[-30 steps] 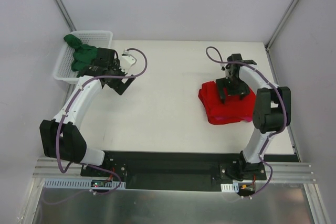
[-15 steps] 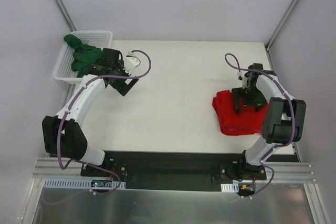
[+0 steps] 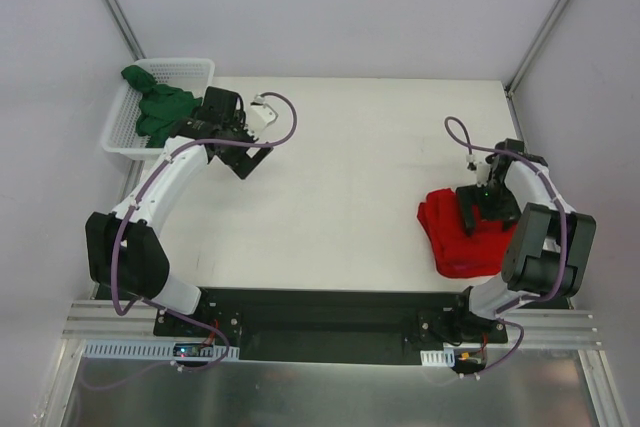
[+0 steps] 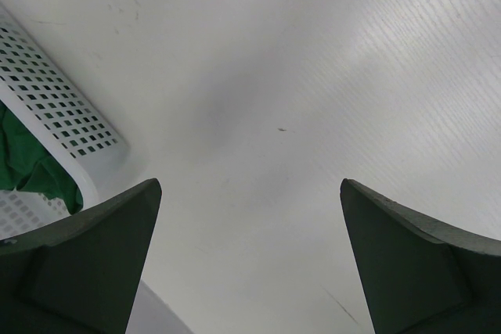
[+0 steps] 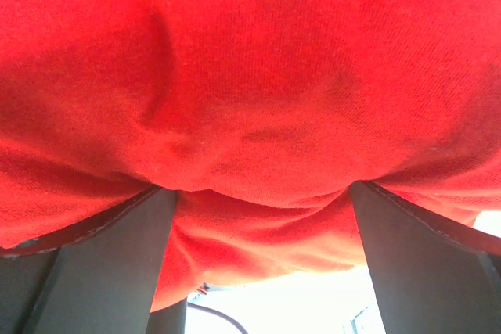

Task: Fold and stack the t-shirts
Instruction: Put the neatly folded tshirt into the corner of the board with the right arm

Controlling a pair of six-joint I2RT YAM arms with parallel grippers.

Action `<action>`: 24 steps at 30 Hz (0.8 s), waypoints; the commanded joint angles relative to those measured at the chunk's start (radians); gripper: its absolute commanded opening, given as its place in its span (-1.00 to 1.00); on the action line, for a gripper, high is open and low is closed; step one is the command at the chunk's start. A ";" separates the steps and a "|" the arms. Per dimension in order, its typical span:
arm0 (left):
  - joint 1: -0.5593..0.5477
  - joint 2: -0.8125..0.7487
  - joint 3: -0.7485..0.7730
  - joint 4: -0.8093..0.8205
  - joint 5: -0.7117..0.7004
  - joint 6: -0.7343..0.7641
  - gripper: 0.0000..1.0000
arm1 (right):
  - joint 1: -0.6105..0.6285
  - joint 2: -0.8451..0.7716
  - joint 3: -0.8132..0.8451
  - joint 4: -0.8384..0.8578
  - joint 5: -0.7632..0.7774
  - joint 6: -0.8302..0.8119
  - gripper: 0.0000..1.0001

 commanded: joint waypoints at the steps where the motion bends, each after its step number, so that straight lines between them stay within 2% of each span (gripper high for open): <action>1: -0.015 0.011 0.037 -0.007 0.011 -0.009 0.98 | -0.055 -0.022 -0.033 -0.020 0.009 -0.073 0.93; 24: -0.051 0.034 0.052 -0.005 -0.012 0.011 0.99 | -0.273 -0.035 -0.075 -0.001 0.034 -0.257 0.93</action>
